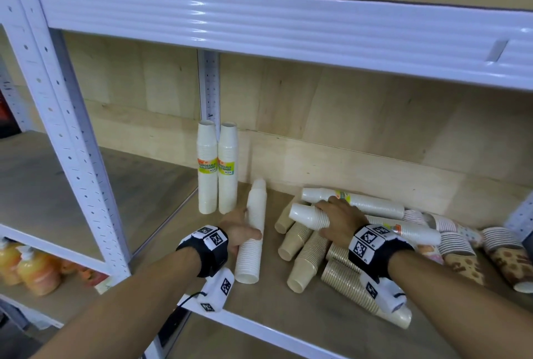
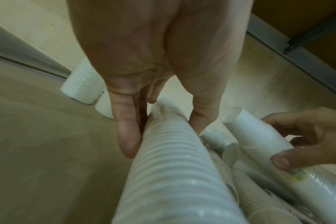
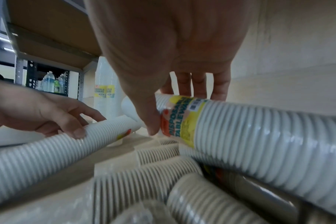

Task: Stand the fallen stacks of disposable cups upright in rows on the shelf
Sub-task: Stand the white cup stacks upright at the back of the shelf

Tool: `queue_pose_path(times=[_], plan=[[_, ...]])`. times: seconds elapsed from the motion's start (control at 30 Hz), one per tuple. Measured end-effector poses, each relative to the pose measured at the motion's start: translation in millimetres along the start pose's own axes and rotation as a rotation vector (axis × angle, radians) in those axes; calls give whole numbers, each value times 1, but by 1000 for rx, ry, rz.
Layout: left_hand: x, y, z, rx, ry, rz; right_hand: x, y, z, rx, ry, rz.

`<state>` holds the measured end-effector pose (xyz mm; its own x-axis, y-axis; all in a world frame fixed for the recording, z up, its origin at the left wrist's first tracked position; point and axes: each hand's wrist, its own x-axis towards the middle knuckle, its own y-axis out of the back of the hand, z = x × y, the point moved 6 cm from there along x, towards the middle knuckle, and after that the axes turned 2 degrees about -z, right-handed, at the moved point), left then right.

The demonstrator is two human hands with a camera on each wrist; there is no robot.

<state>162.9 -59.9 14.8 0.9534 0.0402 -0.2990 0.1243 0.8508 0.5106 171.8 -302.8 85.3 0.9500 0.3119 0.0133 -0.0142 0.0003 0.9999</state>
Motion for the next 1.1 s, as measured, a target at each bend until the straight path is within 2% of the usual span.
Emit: queue_pose_path(times=[0.17,0.47,0.7,0.93,1.1], plan=[[-9,20,29,25,-137,89,10,40,-14,161,-16,80],[-26,61,70,36,-294,219,32,111,-53,637,-41,253],[-27,70,59,34,-271,244,37,93,-87,950,-79,250],[-26,61,34,59,-238,193,38,58,-106,946,-104,171],[-25,58,23,58,-221,163,38,52,-109,952,-92,174]])
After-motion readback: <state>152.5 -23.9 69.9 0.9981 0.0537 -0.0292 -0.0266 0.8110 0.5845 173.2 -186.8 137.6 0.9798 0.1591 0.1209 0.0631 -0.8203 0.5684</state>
